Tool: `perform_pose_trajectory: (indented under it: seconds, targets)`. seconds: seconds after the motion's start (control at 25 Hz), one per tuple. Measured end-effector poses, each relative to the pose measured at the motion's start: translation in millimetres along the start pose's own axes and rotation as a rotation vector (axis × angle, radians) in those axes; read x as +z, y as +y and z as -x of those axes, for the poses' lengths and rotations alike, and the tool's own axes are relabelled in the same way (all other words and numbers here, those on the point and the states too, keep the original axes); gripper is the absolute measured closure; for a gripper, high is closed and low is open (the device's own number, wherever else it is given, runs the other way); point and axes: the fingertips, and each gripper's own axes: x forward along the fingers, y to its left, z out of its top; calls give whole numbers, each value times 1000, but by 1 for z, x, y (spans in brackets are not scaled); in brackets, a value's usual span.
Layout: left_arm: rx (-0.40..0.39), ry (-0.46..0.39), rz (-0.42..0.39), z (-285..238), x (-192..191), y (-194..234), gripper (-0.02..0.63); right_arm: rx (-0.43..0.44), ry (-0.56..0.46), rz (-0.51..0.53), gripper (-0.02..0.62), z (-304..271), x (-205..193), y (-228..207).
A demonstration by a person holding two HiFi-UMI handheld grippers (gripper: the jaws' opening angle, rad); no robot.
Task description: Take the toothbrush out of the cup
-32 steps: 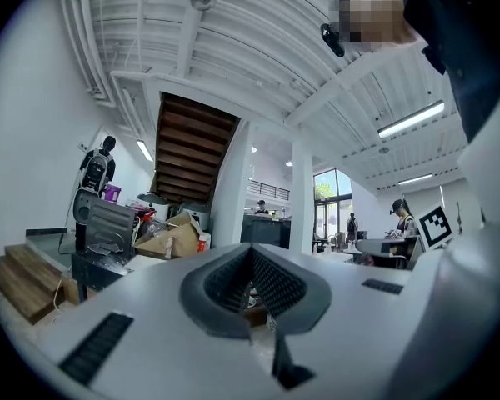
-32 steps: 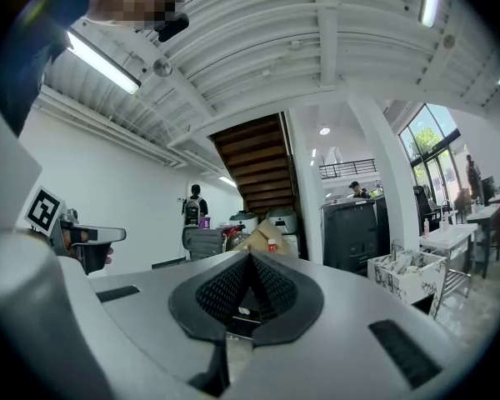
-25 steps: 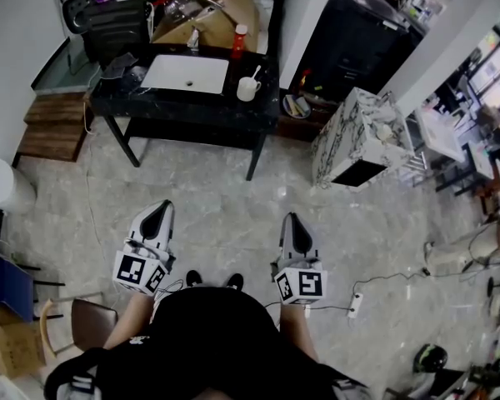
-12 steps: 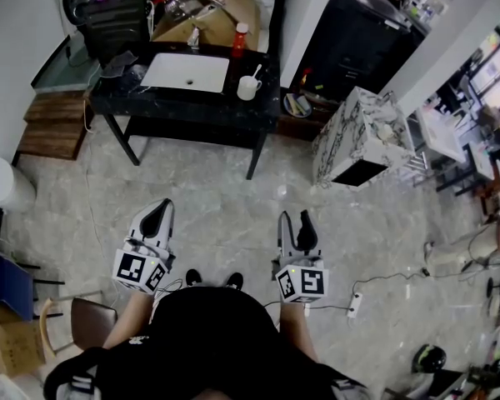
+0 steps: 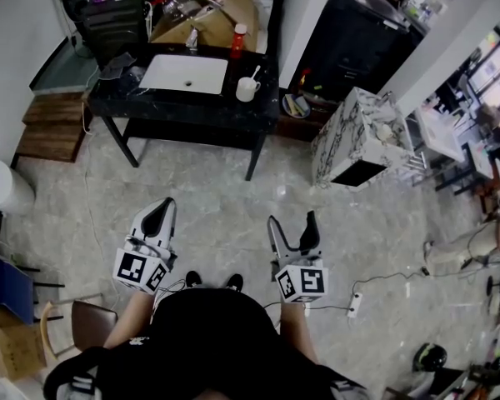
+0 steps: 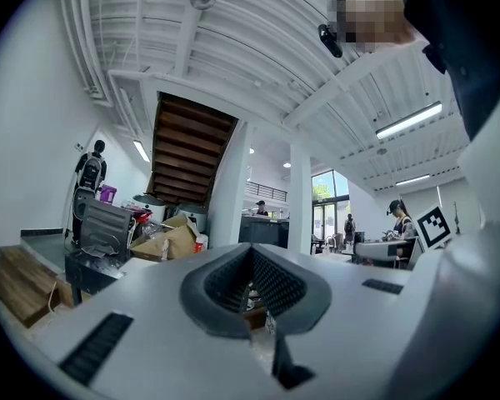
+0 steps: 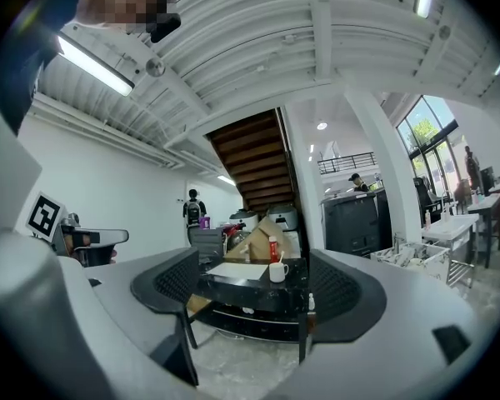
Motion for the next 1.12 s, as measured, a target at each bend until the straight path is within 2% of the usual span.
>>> perform_pose_trajectory:
  seconds: [0.44,0.84,1.12]
  targets:
    - [19,23,6,16,1,27,601,-21,-2,11,181,-3,4,16]
    - [-29,11,9,37,-9,54,601,-58,-9,15,181,1,-3,47]
    - [-35,30,13,40,-3,72,601,-91,-14,12,181,-2,-8,56]
